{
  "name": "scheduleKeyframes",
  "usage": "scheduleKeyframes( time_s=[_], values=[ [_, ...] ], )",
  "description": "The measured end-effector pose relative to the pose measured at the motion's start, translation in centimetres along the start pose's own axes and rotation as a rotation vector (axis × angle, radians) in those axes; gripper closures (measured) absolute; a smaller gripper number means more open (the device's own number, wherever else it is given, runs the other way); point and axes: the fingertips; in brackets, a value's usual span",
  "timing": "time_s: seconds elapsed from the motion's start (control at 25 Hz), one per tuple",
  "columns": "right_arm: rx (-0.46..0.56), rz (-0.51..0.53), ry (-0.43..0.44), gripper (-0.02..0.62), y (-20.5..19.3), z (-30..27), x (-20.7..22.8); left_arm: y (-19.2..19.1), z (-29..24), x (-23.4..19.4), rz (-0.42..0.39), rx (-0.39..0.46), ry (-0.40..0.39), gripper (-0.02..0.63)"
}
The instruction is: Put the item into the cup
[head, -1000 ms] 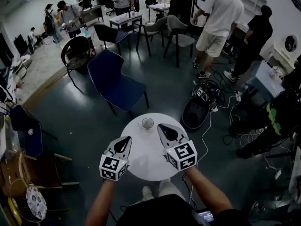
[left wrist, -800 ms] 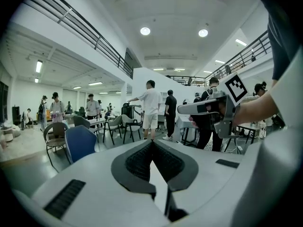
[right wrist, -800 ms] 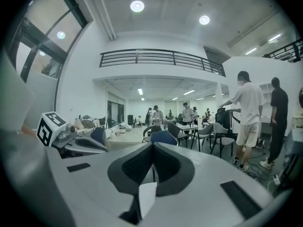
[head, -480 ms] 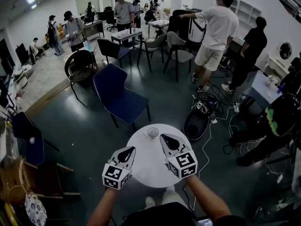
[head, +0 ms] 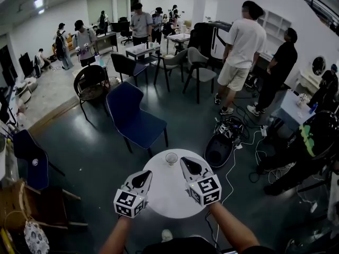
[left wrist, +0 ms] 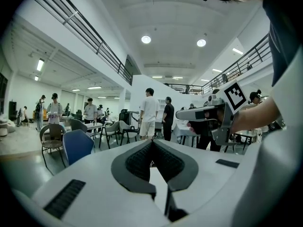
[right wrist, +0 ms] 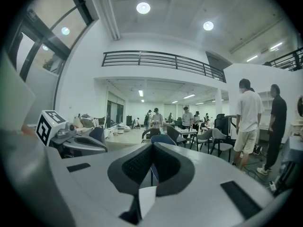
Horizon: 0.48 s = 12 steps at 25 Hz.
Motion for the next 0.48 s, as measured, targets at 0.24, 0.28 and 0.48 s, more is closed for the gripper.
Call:
scheduleKeyframes(
  time_s=[0.24, 0.28, 0.48],
  values=[
    [0.023, -0.001, 0.002, 0.578, 0.8, 1.9, 0.5, 1.4, -0.2, 1.7, 0.02, 0.023, 0.008, 0.591],
    [0.023, -0.002, 0.002, 0.578, 0.9, 2.4, 0.5, 1.7, -0.2, 2.1, 0.019, 0.027, 0.008, 0.591],
    [0.014, 0.013, 0.024, 0.578, 0.8, 5.1, 0.7, 3.1, -0.4, 5.1, 0.017, 0.035, 0.009, 0.591]
  ],
)
Point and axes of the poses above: the fingertips, and each gripper's own axes: z backward along the fingers, x to its right, y out of its top, and after that the axes turned 15 degrees about -z, right-handed
